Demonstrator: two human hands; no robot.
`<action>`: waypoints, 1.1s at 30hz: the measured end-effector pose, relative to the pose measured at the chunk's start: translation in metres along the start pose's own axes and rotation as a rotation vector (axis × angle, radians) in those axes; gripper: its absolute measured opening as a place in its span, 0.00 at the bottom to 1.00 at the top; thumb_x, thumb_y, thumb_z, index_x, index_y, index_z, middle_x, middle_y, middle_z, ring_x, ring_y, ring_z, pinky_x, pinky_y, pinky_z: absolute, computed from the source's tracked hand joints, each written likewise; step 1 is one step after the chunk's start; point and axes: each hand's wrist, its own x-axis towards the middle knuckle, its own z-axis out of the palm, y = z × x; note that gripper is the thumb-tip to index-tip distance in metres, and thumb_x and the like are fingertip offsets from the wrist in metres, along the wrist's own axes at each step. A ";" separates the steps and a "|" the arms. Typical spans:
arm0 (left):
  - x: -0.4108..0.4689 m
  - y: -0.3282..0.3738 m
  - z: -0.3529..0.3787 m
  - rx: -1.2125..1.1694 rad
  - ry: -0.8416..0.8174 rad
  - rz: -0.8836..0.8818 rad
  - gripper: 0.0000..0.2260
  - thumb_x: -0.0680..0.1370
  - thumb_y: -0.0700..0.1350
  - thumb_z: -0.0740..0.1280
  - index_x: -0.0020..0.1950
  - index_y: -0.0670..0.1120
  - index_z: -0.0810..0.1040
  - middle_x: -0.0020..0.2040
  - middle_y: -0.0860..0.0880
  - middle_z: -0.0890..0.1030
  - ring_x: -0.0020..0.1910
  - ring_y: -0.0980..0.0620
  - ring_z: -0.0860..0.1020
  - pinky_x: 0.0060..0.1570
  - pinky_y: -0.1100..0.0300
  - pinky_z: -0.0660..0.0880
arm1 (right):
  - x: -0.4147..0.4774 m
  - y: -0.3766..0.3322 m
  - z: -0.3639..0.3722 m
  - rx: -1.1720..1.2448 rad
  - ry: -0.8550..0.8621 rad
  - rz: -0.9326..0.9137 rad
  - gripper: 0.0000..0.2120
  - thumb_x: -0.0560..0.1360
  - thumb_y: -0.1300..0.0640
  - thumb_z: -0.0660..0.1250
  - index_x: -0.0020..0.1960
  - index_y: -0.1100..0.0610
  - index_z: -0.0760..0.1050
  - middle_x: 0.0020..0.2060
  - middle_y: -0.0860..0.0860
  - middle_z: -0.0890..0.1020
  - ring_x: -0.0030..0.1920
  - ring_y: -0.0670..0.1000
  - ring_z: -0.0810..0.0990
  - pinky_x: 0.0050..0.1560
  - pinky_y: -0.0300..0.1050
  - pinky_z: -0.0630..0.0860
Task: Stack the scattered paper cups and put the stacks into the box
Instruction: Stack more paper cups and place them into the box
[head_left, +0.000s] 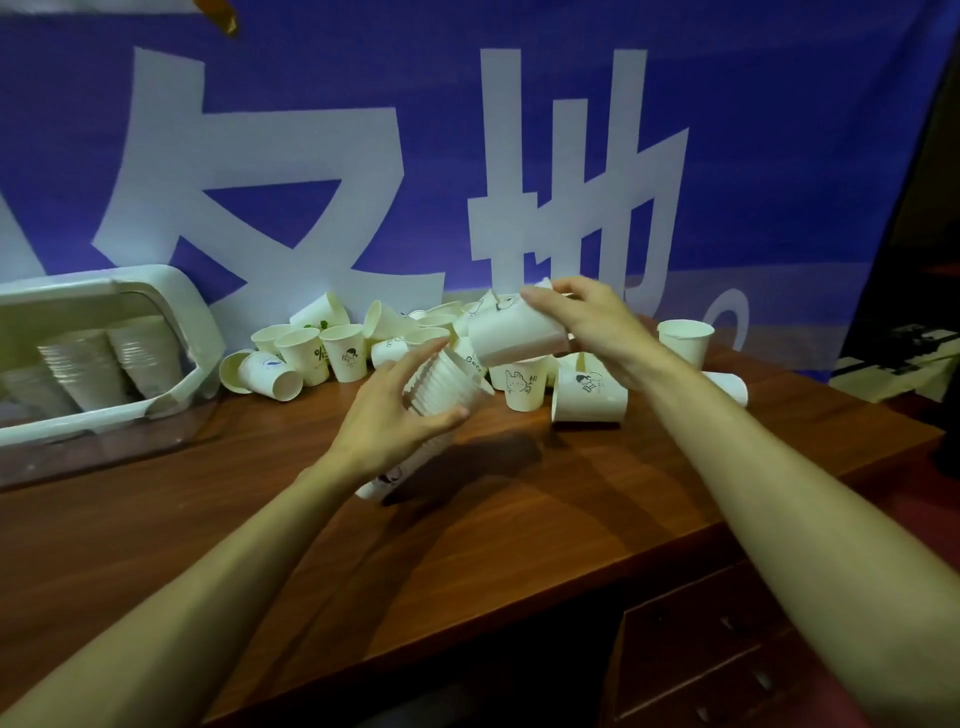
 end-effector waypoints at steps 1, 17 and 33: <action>0.000 0.002 -0.001 -0.030 0.012 0.002 0.37 0.68 0.57 0.75 0.73 0.62 0.62 0.70 0.50 0.71 0.67 0.52 0.69 0.64 0.53 0.69 | -0.001 -0.002 0.008 -0.007 -0.048 -0.027 0.27 0.70 0.37 0.68 0.62 0.52 0.73 0.55 0.46 0.76 0.54 0.48 0.76 0.53 0.49 0.79; 0.002 -0.007 -0.015 -0.217 0.133 -0.132 0.29 0.72 0.55 0.72 0.69 0.63 0.63 0.52 0.64 0.74 0.51 0.62 0.74 0.44 0.64 0.71 | 0.022 0.031 0.032 -0.995 -0.141 0.071 0.32 0.72 0.49 0.70 0.72 0.55 0.63 0.68 0.58 0.67 0.69 0.60 0.64 0.65 0.57 0.65; -0.012 -0.040 -0.051 -0.257 0.220 -0.252 0.31 0.68 0.56 0.75 0.68 0.50 0.70 0.58 0.53 0.78 0.56 0.57 0.75 0.48 0.63 0.74 | 0.022 -0.020 0.070 -0.172 0.197 -0.134 0.33 0.71 0.37 0.68 0.70 0.53 0.67 0.64 0.51 0.73 0.61 0.50 0.73 0.59 0.48 0.75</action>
